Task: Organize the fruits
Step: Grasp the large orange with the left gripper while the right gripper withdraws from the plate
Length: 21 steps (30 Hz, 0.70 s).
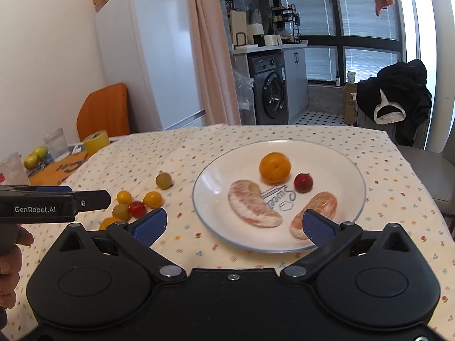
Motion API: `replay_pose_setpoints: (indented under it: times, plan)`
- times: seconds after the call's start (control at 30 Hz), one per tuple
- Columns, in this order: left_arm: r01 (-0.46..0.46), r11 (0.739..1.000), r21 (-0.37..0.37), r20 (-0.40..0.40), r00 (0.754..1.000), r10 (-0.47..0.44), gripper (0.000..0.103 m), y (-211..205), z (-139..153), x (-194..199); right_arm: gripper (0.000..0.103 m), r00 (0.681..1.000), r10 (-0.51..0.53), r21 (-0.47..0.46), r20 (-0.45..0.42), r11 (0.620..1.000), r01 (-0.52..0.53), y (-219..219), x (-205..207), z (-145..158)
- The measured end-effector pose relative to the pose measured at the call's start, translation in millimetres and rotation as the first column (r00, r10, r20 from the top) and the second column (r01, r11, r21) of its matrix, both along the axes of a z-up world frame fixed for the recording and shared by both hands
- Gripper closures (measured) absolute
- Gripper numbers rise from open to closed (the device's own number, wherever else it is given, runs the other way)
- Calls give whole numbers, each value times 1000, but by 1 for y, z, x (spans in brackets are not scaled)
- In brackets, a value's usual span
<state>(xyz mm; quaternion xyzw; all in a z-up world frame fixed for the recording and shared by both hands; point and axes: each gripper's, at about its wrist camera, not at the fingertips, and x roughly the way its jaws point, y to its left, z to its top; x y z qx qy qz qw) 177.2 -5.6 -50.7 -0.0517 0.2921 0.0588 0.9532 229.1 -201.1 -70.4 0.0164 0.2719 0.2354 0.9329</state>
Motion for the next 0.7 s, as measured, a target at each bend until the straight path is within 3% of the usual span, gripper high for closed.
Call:
replay_pose_setpoints:
  times: [0.7]
  plan:
    - [19, 999, -46, -46, 999, -21, 22, -1, -32, -3, 0, 994, 100, 22, -51, 995, -99, 20, -6, -11]
